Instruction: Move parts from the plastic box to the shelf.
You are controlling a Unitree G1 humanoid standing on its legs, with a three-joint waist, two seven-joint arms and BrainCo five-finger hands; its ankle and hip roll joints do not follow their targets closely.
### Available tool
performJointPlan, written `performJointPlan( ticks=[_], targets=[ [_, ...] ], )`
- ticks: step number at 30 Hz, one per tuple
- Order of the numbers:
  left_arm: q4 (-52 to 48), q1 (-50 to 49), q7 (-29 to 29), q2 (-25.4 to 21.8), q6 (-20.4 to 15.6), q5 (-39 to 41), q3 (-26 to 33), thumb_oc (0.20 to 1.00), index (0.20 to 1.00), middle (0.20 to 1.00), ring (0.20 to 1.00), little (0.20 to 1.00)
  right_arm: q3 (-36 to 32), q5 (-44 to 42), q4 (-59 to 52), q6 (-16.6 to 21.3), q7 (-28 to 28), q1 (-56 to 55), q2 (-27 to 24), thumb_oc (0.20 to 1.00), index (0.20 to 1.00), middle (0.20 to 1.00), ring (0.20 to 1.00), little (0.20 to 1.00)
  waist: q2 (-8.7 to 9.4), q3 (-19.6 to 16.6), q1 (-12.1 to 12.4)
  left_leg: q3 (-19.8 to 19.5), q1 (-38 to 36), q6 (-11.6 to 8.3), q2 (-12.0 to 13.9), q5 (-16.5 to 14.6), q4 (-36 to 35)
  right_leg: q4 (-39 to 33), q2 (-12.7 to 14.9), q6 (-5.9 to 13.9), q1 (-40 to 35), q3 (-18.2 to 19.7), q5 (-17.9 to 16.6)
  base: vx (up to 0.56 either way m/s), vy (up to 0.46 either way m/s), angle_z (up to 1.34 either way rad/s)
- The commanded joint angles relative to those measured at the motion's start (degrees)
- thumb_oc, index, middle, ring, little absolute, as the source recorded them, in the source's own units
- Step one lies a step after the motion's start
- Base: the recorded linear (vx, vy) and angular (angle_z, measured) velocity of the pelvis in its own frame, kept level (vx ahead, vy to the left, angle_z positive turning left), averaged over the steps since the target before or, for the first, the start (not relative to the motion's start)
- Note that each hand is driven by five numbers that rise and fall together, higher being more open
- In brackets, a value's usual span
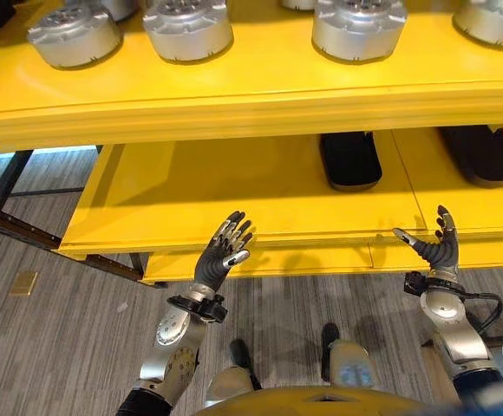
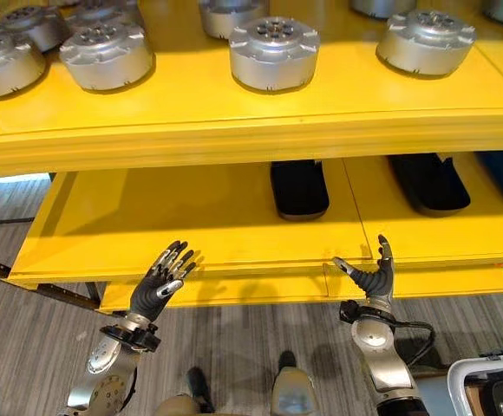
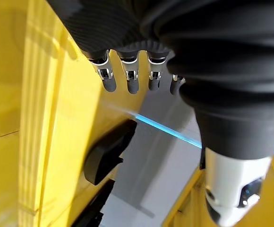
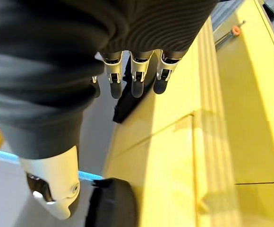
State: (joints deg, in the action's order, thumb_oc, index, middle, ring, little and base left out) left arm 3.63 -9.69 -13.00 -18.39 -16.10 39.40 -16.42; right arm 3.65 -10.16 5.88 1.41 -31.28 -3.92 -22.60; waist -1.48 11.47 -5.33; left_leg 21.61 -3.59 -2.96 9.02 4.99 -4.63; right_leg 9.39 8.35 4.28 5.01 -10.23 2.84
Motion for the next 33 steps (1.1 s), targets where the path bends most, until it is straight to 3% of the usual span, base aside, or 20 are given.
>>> performJointPlan(
  ticks=[1,3,4,6,8,13,16,17,19,20,21,22,23,25,29,33],
  targets=[
    [-3.0,1.5,-2.5,-1.8,-1.7,-1.9,-0.2,1.000,1.000,1.000,1.000,1.000,-0.9,4.1,-1.8,0.6,-0.3,5.6,-0.4,1.000,1.000,1.000,1.000,1.000,2.07,1.6,0.5,1.2,-3.9,-1.51,1.8,-3.4,0.9,-5.3,1.9,3.21,-6.3,-2.7,-2.3,-0.03,0.206,0.03],
    [-3.4,1.9,-3.3,-2.0,-1.5,-0.7,-0.2,1.000,1.000,1.000,1.000,1.000,-0.7,7.1,-1.5,-0.3,-1.6,6.0,-0.8,1.000,1.000,1.000,1.000,1.000,2.27,1.5,0.8,1.4,-4.2,-1.28,1.5,-3.4,0.6,-5.6,2.2,3.62,-6.7,-3.0,-2.7,-0.03,0.182,0.00],
    [-4.4,2.3,-5.6,-2.1,-0.9,1.4,0.2,1.000,1.000,1.000,1.000,1.000,-0.6,3.6,-0.2,-3.5,-3.4,6.8,-1.4,1.000,1.000,1.000,1.000,1.000,2.72,1.3,1.4,2.1,-4.6,-0.95,1.0,-3.7,0.4,-6.1,2.9,4.40,-7.2,-4.0,-3.4,-0.03,0.147,-0.01],
    [-4.6,2.9,-6.7,-2.4,-1.3,0.6,0.0,1.000,1.000,1.000,1.000,1.000,-0.7,1.1,2.2,-4.4,-4.3,7.0,-1.0,1.000,1.000,1.000,1.000,1.000,3.33,1.1,1.8,3.1,-4.9,-0.74,0.7,-3.9,0.2,-6.8,3.5,5.20,-7.4,-5.5,-4.6,-0.05,0.172,0.00],
    [-5.1,3.4,-6.6,-2.5,-0.9,0.3,-0.2,1.000,1.000,1.000,1.000,1.000,-1.0,2.3,3.4,-4.3,-4.9,6.8,-0.6,1.000,1.000,1.000,1.000,1.000,3.64,1.1,1.9,3.2,-5.6,-0.91,0.5,-4.9,0.0,-7.5,4.0,6.34,-8.0,-6.0,-4.9,0.00,0.137,-0.05],
    [-4.2,3.6,-4.2,-2.8,-0.4,2.3,1.1,1.000,1.000,1.000,1.000,1.000,-2.6,4.5,6.0,-3.0,-6.3,4.6,1.4,1.000,1.000,1.000,1.000,1.000,4.78,2.1,1.8,6.5,-6.8,-0.35,0.3,-6.1,-0.4,-7.0,5.6,8.85,-4.7,-9.8,-10.3,-0.08,0.043,-0.29],
    [-2.9,2.2,-3.6,-3.6,-0.4,0.5,2.0,1.000,1.000,1.000,1.000,1.000,-3.4,5.2,7.8,0.0,-6.4,4.6,1.4,1.000,1.000,1.000,1.000,1.000,4.68,2.0,3.2,9.3,-6.4,1.30,-0.2,-6.4,0.2,0.7,8.7,8.28,-4.1,-12.9,-11.2,-0.13,-0.053,-0.97],
    [-1.6,0.9,-2.1,-3.9,-1.1,3.0,2.4,1.000,1.000,1.000,1.000,1.000,-3.7,4.3,7.5,1.3,-7.0,4.3,1.5,1.000,1.000,1.000,1.000,1.000,3.86,2.0,4.7,9.8,-5.0,3.22,0.2,-7.6,2.9,9.3,11.6,6.42,-4.6,-14.1,-10.1,-0.07,-0.145,-1.03],
    [-1.4,-0.7,-0.6,-3.4,-2.0,5.8,3.3,1.000,1.000,1.000,1.000,1.000,-3.9,4.4,7.3,1.2,-7.0,4.7,1.9,1.000,1.000,1.000,1.000,1.000,3.47,2.1,6.1,10.6,-4.1,4.04,0.3,-8.5,4.7,12.4,13.1,5.78,-5.9,-15.9,-9.2,0.00,-0.225,-0.92],
    [-1.3,-1.8,0.4,-3.1,-2.4,5.7,4.2,1.000,1.000,1.000,1.000,1.000,-3.8,5.1,6.7,0.8,-7.5,5.4,2.2,1.000,1.000,1.000,1.000,1.000,3.32,2.2,7.4,11.7,-3.2,4.17,0.9,-8.7,6.1,12.1,12.7,5.03,-7.8,-17.9,-7.0,-0.05,-0.454,-1.14],
    [-1.7,-2.0,0.9,-3.2,-2.1,5.3,4.9,1.000,1.000,1.000,1.000,1.000,-2.5,4.0,5.8,-0.3,-7.7,6.8,2.2,1.000,1.000,1.000,1.000,1.000,3.57,2.9,8.3,13.1,-1.5,3.38,2.4,-8.3,8.1,9.7,10.8,3.78,-9.0,-19.7,-4.8,-0.12,-0.742,-1.18],
    [-1.5,-1.6,-1.3,-3.3,-0.9,1.3,4.9,1.000,1.000,1.000,1.000,1.000,-1.0,2.4,4.3,0.6,-7.8,7.5,1.9,1.000,1.000,1.000,1.000,1.000,4.28,3.7,8.9,15.0,1.0,1.58,5.1,-6.7,10.5,5.4,8.7,3.09,-11.0,-22.1,-1.9,-0.12,-0.715,-1.15],
    [-2.1,-1.6,-1.7,-3.5,-0.6,0.3,4.7,1.000,1.000,1.000,1.000,1.000,-0.8,3.7,3.3,1.5,-8.2,7.3,1.6,1.000,1.000,1.000,1.000,1.000,4.38,3.8,8.7,15.8,1.6,0.92,6.2,-6.0,10.9,3.3,7.3,2.92,-11.7,-22.6,-0.6,-0.08,-0.555,-0.78],
    [-4.9,-1.9,-2.1,-3.9,1.1,1.3,4.2,1.000,1.000,1.000,1.000,1.000,-1.5,3.8,-0.3,0.8,-8.5,6.5,-0.6,1.000,1.000,1.000,1.000,1.000,4.44,4.0,7.5,16.5,1.8,-0.25,7.1,-4.5,10.7,0.2,5.5,3.34,-11.8,-21.8,-0.3,-0.03,-0.290,-0.75],
    [-5.7,-1.9,-3.2,-4.1,1.0,3.8,3.6,1.000,1.000,1.000,1.000,1.000,-2.9,2.9,-1.2,1.3,-10.6,5.9,-2.3,1.000,1.000,1.000,1.000,1.000,4.32,4.2,5.4,17.7,1.3,-1.12,8.0,-3.8,10.9,-0.9,4.4,3.24,-10.7,-20.3,-0.1,-0.01,-0.178,-0.72],
    [-5.0,-0.4,-5.8,-3.7,2.3,4.8,1.2,1.000,1.000,1.000,1.000,1.000,-5.5,2.1,1.2,1.7,-13.4,6.0,-3.6,1.000,1.000,1.000,1.000,1.000,4.02,4.4,1.9,19.3,0.3,-1.65,9.0,-3.9,11.2,-0.9,3.2,2.06,-8.8,-18.4,0.2,-0.01,-0.135,-0.46]
  ],
)
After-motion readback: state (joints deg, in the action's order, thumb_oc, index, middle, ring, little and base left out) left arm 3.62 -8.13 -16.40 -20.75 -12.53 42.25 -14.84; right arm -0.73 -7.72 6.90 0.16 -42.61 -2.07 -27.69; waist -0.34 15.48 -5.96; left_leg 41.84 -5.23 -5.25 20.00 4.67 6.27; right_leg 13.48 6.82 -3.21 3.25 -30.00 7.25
